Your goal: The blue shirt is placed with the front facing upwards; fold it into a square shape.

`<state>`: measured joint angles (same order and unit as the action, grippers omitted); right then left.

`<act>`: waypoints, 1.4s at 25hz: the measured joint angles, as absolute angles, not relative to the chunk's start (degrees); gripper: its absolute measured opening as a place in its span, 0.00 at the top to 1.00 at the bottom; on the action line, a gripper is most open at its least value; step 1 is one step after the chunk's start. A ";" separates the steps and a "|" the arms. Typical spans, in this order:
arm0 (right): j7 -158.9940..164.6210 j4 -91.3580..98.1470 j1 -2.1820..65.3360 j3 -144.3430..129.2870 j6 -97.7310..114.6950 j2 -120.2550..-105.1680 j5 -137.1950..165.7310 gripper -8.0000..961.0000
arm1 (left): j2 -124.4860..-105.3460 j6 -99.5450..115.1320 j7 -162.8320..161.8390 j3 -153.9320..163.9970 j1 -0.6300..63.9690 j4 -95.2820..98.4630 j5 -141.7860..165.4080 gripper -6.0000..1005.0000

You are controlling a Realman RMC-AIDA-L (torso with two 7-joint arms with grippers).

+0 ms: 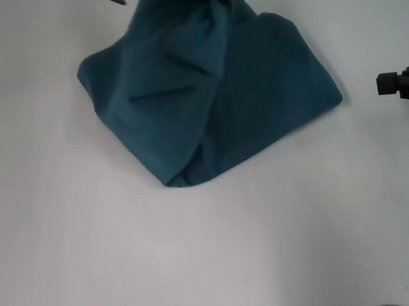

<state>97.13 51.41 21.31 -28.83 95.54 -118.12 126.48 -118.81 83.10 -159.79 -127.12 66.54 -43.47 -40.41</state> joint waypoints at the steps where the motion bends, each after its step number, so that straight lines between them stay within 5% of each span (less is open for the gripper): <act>1: 97.14 51.41 21.29 -28.84 95.56 -118.12 126.49 0.98 | -119.29 82.36 -159.79 -126.62 66.79 -43.37 -40.40 0.93; 13: 97.24 51.22 22.63 -29.00 95.28 -118.80 128.62 0.98 | -122.77 73.34 -157.70 -124.49 68.63 -38.94 -42.30 0.92; 22: 97.35 49.63 23.80 -29.10 94.72 -118.46 128.79 0.98 | -123.56 74.71 -157.02 -126.33 63.23 -48.78 -49.10 0.64; 29: 98.74 49.37 23.57 -29.02 95.01 -117.95 128.90 0.98 | -119.35 86.62 -155.67 -132.74 48.32 -60.72 -59.97 0.50; 35: 105.53 49.60 24.54 -28.53 96.73 -116.87 127.39 0.98 | -115.39 95.90 -153.58 -140.61 37.43 -57.69 -74.05 0.16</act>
